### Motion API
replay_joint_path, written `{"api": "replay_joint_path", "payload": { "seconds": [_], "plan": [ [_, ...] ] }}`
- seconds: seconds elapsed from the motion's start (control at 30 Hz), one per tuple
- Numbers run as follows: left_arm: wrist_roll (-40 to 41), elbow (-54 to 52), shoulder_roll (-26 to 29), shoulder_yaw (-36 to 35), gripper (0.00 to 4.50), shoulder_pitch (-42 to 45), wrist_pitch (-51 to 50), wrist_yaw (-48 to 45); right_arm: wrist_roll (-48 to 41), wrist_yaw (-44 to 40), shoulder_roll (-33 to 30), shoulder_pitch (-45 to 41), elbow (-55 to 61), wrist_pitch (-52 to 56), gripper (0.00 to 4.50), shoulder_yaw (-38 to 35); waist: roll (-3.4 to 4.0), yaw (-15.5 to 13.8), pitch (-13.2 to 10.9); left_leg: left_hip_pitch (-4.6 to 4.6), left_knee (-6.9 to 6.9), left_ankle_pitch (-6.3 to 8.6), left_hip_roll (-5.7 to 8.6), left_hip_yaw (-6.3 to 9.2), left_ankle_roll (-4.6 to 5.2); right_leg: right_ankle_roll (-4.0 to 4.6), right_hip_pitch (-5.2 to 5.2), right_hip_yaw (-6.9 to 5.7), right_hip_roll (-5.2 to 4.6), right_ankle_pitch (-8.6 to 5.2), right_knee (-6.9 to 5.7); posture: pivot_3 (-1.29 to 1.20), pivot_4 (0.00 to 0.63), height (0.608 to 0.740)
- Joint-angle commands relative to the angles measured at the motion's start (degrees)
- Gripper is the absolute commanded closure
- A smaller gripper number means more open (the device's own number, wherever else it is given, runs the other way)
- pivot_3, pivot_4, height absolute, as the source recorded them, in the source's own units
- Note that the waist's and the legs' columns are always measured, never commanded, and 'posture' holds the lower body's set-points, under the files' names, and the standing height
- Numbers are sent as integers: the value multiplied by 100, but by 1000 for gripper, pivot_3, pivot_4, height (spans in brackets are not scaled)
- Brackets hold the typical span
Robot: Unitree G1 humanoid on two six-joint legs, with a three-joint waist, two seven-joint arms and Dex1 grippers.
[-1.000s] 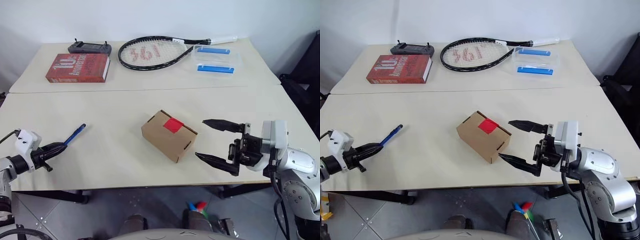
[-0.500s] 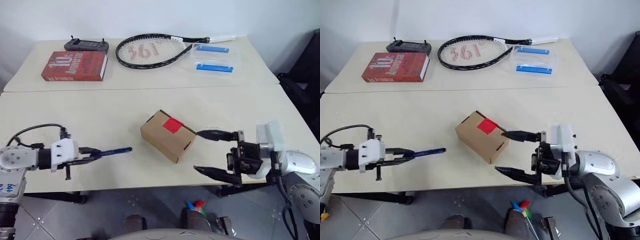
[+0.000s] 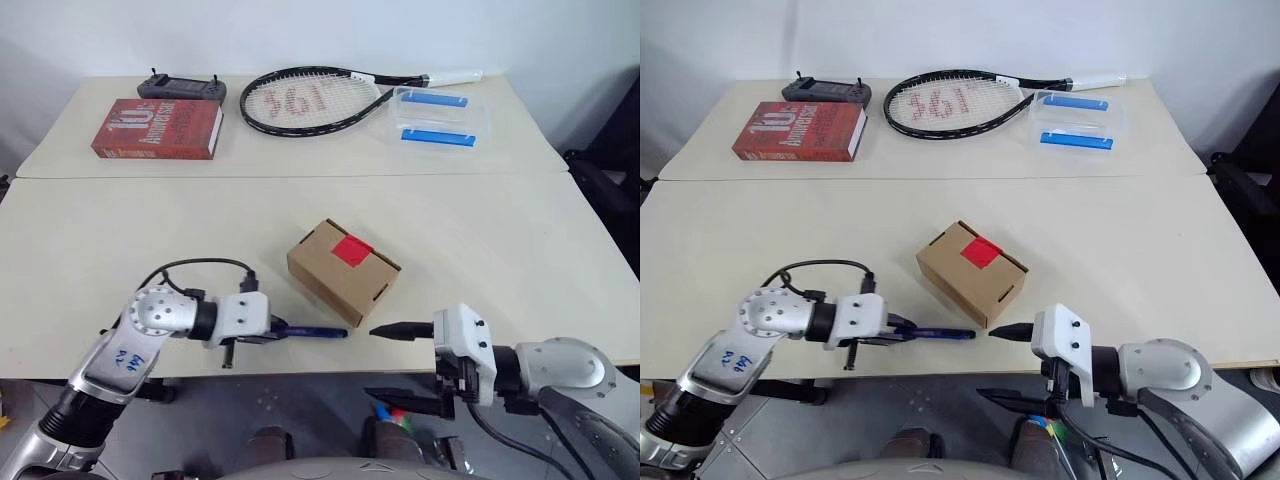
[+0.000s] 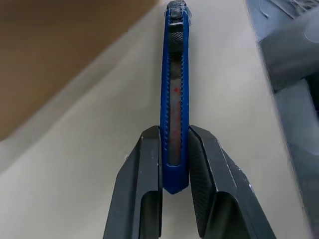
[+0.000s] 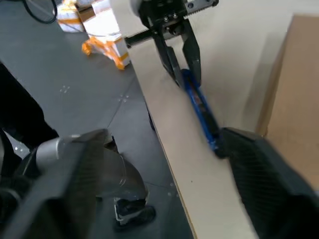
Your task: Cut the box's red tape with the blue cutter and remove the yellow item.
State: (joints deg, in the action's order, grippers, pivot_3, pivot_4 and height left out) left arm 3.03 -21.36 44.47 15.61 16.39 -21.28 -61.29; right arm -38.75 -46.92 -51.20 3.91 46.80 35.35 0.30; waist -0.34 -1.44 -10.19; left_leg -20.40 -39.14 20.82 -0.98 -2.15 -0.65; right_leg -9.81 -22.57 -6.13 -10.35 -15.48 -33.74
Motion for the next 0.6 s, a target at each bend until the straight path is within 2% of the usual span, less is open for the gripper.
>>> {"api": "replay_joint_path", "payload": {
  "seconds": [0.03, 0.17, 0.27, 0.4, 0.6],
  "plan": [
    [-169, -648, -13, 381, 4103, 26, -764, 91, 306, 131, -58, -40, 202, 77, 1977, 272, 0, -4, 0, 0, 0, 0, 0, 0, 0, 0, 0, 0, 0, 0, 1, 0, 150, 740],
    [-309, -923, -39, 615, 4103, 145, -1133, 220, 559, 395, 189, -551, -39, 292, 3308, 688, 0, 4, 0, 0, -1, 0, -1, 1, 0, 0, 1, 0, 0, 0, 4, 0, 150, 740],
    [-530, -1072, 54, 772, 4103, 130, -1213, 329, 832, 319, 117, -860, -263, 446, 4387, 999, 0, -1, 0, 0, -4, 0, -1, 1, 1, 1, 2, 0, 0, 0, 5, 0, 150, 740],
    [-580, -1332, 52, 871, 4103, 22, -1467, 456, 1259, 144, 37, -1033, -710, 197, 4451, 1159, 0, -14, 0, -5, -4, 3, 1, 3, 6, 1, 2, 0, 0, 0, 11, 0, 150, 740],
    [-823, -1467, -11, 1008, 4103, -43, -1585, 746, 1582, 235, 334, -1253, -997, 324, 4451, 1490, 0, -15, 0, -5, -5, 5, 1, 2, 8, 1, 3, 0, 0, 0, 13, 0, 150, 740]
  ]
}}
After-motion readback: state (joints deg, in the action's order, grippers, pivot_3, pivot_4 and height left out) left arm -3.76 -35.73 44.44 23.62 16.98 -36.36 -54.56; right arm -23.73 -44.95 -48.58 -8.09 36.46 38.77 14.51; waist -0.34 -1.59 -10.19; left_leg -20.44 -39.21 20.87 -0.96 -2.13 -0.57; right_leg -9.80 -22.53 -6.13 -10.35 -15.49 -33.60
